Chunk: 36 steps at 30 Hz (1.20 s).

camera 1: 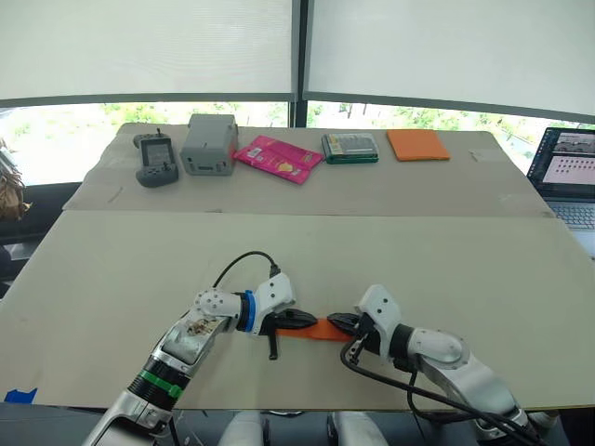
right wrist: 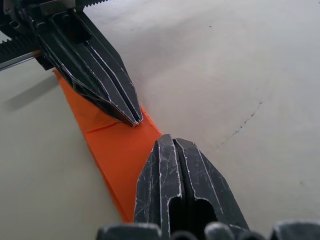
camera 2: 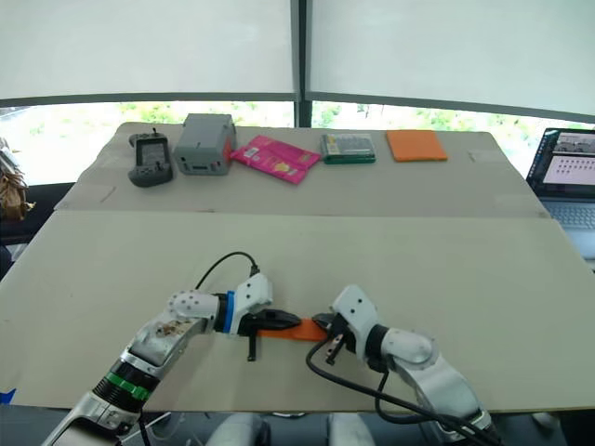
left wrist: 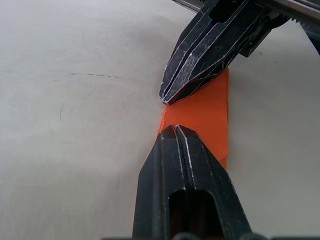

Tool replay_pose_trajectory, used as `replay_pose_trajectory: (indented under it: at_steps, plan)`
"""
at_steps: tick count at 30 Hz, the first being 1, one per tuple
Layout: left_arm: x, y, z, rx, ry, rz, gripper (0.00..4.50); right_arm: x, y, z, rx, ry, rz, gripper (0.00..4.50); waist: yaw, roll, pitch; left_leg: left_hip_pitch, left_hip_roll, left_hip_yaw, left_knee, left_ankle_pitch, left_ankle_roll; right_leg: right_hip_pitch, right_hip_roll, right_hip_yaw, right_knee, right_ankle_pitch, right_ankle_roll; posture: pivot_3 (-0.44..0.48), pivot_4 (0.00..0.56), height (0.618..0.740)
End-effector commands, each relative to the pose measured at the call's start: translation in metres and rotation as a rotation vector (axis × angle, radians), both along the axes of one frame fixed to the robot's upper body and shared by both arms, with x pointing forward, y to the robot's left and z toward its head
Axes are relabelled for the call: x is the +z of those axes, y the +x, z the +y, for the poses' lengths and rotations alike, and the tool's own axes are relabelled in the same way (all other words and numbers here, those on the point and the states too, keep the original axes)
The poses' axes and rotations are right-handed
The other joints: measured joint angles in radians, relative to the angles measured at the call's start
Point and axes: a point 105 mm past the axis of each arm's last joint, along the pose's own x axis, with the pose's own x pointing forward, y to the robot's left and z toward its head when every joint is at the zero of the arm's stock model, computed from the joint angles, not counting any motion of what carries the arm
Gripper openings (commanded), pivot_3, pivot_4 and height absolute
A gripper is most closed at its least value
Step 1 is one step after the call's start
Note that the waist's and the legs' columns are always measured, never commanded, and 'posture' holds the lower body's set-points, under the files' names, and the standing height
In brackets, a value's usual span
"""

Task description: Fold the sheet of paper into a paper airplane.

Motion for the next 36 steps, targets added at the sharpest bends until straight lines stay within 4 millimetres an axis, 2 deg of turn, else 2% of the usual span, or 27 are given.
replay_pose_trajectory:
  at_steps: [1,6,8,11,16,20,23,27,31,36]
  plan:
    - [-0.019,-0.001,0.015,0.038,0.068,0.079,0.0,-0.012,0.004,-0.017,-0.093,-0.064,0.009,0.05,0.001,0.0,0.0,0.0,0.0,0.0,0.0,0.0,0.0,0.0,0.0,0.0,0.0,0.0,0.0,0.0,0.15,0.74]
    - [-0.02,-0.001,0.014,0.028,0.069,0.089,0.0,-0.017,-0.002,-0.04,-0.16,-0.104,-0.007,0.05,0.008,0.001,0.0,0.001,-0.001,0.0,0.0,0.0,0.0,0.002,-0.001,0.0,-0.001,0.0,0.0,0.0,0.15,0.74]
    - [-0.02,-0.001,0.014,0.025,0.066,0.09,0.0,-0.022,-0.011,-0.058,-0.192,-0.13,0.0,0.05,0.012,0.001,-0.001,0.001,-0.001,0.0,0.001,0.0,0.0,0.004,-0.002,0.0,-0.001,-0.001,0.001,0.0,0.15,0.74]
    - [-0.02,0.0,0.013,0.02,0.065,0.091,0.0,-0.024,-0.019,-0.073,-0.219,-0.15,-0.01,0.05,0.015,0.0,-0.001,0.001,-0.002,0.0,0.001,0.0,0.0,0.004,-0.002,0.0,-0.002,-0.001,0.002,0.0,0.15,0.74]
    - [-0.02,0.002,0.012,0.015,0.065,0.089,0.0,-0.017,-0.024,-0.089,-0.254,-0.149,-0.08,0.05,0.015,0.001,-0.003,0.002,-0.002,0.0,0.001,0.0,0.0,0.006,-0.002,0.0,-0.002,-0.001,0.003,0.0,0.15,0.74]
    - [-0.02,0.003,0.012,0.012,0.065,0.085,0.0,0.035,-0.005,-0.076,-0.218,-0.014,-0.288,0.05,0.012,0.002,-0.002,0.002,-0.002,0.0,0.001,0.0,0.0,0.005,-0.002,0.0,-0.002,-0.002,0.003,0.0,0.15,0.74]
    - [-0.02,0.003,0.012,0.011,0.065,0.083,0.0,0.048,-0.004,-0.055,-0.105,0.012,-0.316,0.05,0.006,0.004,-0.002,0.002,-0.002,0.001,0.001,0.0,0.0,0.005,-0.002,0.001,-0.002,-0.001,0.003,0.0,0.15,0.74]
    - [-0.019,0.003,0.012,0.011,0.064,0.082,0.0,0.029,-0.004,-0.035,0.011,-0.106,-0.265,0.05,0.008,0.004,-0.003,0.001,-0.002,-0.001,0.0,0.0,0.0,0.004,0.0,-0.001,-0.002,-0.002,0.003,0.0,0.15,0.74]
    - [-0.018,0.003,0.012,0.021,0.058,0.082,0.0,0.011,-0.004,-0.017,0.08,-0.127,-0.182,0.05,0.006,0.004,-0.002,0.0,-0.002,0.0,0.001,0.0,0.0,0.004,-0.001,0.0,-0.002,-0.001,0.003,0.0,0.15,0.74]
    - [-0.022,0.003,0.026,0.064,0.078,0.086,0.0,-0.018,-0.015,-0.017,0.14,-0.202,-0.083,0.05,0.005,0.004,-0.003,0.001,-0.002,0.0,0.0,0.0,0.0,0.004,-0.001,0.0,-0.002,-0.002,0.003,0.0,0.15,0.74]
